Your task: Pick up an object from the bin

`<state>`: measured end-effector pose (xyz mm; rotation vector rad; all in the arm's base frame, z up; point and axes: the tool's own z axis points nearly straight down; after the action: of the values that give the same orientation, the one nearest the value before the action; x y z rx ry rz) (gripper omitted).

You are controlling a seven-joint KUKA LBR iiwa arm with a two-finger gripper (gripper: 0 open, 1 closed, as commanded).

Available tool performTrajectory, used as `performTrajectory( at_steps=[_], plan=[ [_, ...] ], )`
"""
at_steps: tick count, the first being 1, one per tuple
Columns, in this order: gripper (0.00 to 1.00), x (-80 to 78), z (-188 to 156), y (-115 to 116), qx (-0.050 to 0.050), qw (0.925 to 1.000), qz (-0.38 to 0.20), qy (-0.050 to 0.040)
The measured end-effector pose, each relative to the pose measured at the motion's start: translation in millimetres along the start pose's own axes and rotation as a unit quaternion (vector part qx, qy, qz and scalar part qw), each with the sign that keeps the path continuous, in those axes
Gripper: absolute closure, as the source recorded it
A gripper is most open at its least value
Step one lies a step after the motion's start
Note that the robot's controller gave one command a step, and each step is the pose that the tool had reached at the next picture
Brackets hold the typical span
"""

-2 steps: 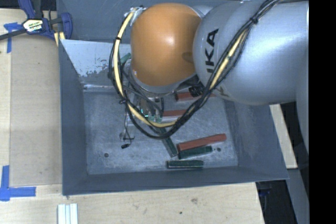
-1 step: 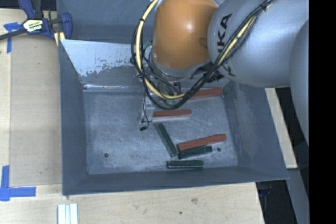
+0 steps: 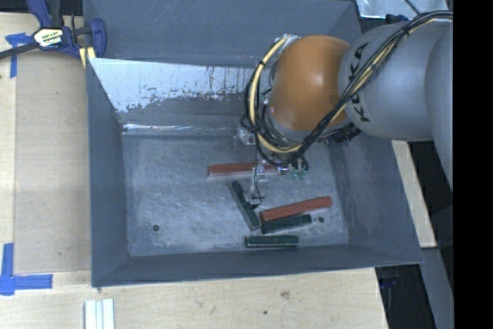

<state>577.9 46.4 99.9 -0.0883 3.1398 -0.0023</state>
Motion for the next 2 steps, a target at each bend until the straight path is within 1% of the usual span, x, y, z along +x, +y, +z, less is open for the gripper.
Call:
performTrajectory(
  at_steps=[1,2],
  plan=[
    [0.0,-27.5,28.5,22.1,0.0,0.9999,-0.011,0.0014],
    [1.0,-29.4,25.2,21.9,-0.002,1.0,-0.009,-0.0043]
  ],
)
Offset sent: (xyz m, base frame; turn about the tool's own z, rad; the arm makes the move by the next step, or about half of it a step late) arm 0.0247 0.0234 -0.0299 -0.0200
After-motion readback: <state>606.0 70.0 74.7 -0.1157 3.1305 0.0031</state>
